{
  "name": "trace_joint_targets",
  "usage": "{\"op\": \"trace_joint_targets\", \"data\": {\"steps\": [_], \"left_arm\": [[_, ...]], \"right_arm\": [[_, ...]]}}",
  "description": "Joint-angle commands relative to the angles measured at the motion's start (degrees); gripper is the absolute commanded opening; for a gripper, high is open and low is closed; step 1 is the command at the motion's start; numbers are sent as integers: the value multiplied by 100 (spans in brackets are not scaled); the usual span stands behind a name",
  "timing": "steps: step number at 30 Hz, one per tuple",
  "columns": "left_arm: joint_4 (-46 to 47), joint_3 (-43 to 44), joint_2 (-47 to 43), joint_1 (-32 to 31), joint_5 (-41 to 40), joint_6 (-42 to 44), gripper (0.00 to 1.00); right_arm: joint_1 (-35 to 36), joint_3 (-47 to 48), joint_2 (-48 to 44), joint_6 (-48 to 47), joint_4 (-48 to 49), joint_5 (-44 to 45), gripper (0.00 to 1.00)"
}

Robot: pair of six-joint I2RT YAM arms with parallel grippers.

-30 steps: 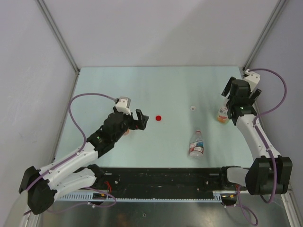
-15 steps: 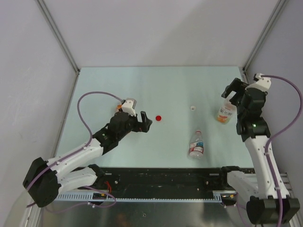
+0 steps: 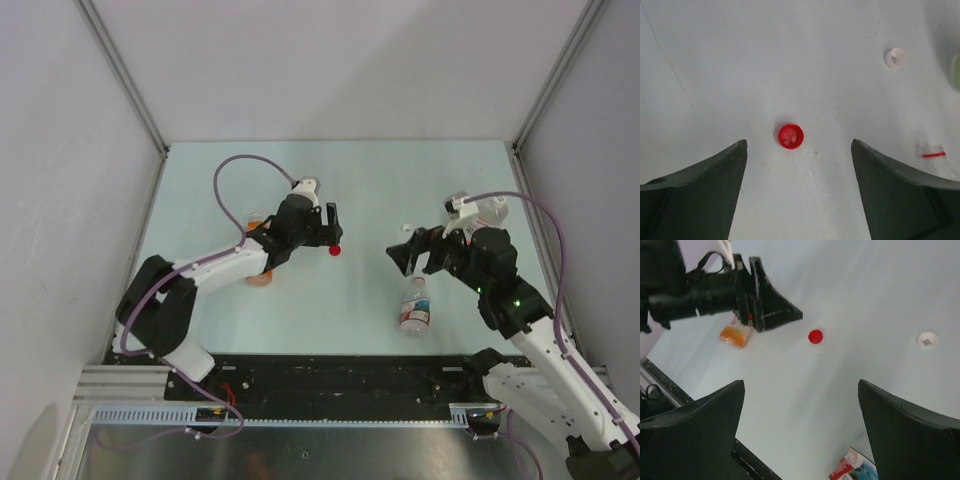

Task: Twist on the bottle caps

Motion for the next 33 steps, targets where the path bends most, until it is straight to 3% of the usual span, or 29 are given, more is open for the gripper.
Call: {"op": "trace_joint_targets", "data": {"steps": [1, 6, 15, 27, 33], "left_arm": [[-22, 471, 550, 163, 340, -56, 84], [-126, 716, 1083, 193, 387, -53, 72], [-453, 1035, 1660, 210, 527, -58, 49], [-591, 1211, 1994, 209, 909, 14, 34], [-614, 1228, 2088, 210, 859, -36, 9]], "right_arm": [[193, -304, -744, -122, -34, 706, 99], [195, -369, -1101, -79, -153, 1516, 99], [193, -408, -896, -150, -127, 1784, 99], [189, -408, -753, -185, -159, 1999, 99], [181, -408, -676, -200, -179, 2058, 99]]}}
